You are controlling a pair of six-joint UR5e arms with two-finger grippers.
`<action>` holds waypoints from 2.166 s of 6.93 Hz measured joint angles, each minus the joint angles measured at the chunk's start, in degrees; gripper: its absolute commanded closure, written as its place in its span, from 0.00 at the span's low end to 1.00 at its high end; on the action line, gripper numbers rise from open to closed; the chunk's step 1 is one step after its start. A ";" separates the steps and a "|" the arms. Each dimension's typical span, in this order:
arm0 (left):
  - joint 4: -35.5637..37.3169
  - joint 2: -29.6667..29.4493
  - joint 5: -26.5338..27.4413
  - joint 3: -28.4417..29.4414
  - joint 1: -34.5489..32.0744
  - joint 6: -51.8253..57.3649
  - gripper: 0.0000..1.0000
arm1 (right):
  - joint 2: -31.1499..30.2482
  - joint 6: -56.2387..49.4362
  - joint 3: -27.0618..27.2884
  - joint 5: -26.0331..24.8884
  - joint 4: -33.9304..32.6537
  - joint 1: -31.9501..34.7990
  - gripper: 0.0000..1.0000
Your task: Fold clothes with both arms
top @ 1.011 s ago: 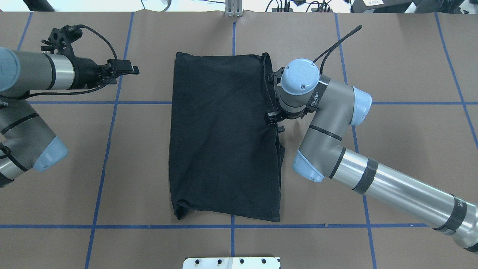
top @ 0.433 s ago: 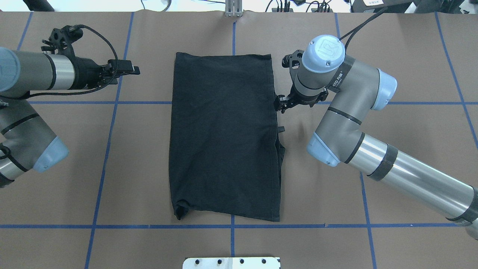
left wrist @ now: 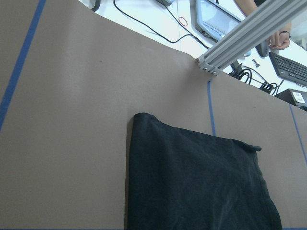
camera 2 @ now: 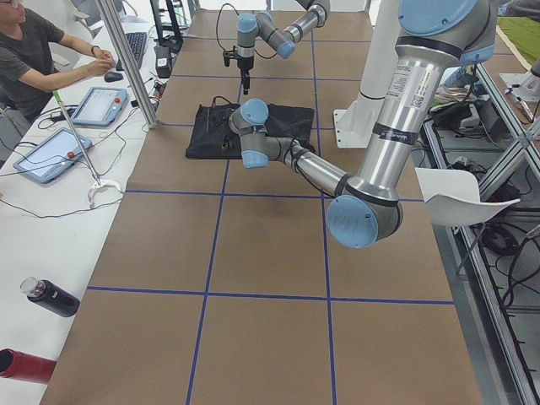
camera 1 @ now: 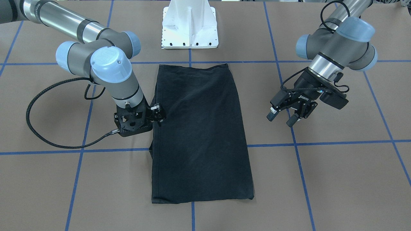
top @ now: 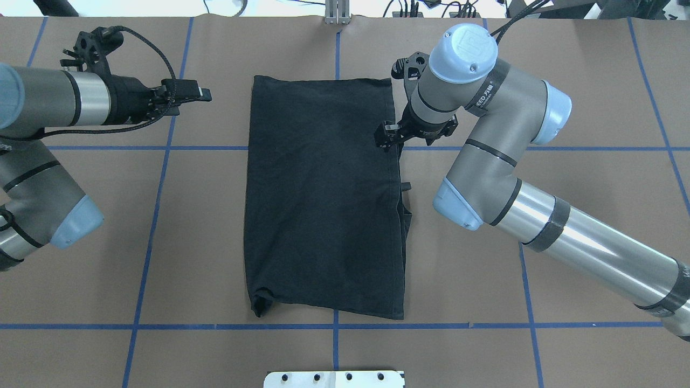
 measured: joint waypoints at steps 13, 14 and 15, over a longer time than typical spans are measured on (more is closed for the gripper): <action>-2.72 9.36 13.16 -6.73 30.66 -24.08 0.01 | -14.28 20.58 23.61 10.56 7.29 -1.09 0.00; -2.44 9.28 13.18 -6.72 31.48 -24.08 0.01 | -14.28 20.60 23.61 10.79 7.35 -1.07 0.00; -2.33 9.28 13.18 -6.72 32.05 -24.08 0.02 | -14.27 20.69 23.60 10.87 7.36 -1.05 0.00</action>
